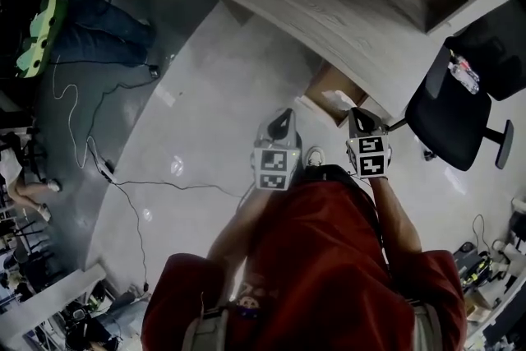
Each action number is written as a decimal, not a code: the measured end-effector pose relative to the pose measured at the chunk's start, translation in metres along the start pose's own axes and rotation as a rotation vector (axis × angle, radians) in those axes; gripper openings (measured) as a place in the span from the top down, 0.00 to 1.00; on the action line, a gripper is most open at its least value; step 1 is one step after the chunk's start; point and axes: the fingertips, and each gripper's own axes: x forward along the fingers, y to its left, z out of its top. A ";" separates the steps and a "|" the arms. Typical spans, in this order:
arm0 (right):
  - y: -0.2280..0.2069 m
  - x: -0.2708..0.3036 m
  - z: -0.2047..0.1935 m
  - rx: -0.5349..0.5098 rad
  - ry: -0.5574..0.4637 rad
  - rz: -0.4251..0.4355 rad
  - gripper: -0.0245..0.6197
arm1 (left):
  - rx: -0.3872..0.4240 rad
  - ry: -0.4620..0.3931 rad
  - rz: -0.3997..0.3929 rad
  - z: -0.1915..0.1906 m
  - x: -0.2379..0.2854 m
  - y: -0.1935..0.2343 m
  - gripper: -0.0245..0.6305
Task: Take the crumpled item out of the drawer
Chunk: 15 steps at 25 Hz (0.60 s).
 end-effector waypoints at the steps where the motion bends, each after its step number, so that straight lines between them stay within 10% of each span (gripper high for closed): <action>1: 0.000 -0.006 0.003 -0.001 -0.011 0.001 0.96 | -0.002 -0.007 0.006 0.003 -0.004 -0.001 0.97; 15: 0.012 -0.054 0.041 -0.013 -0.149 0.001 0.96 | 0.003 -0.092 0.079 0.019 -0.042 0.004 0.97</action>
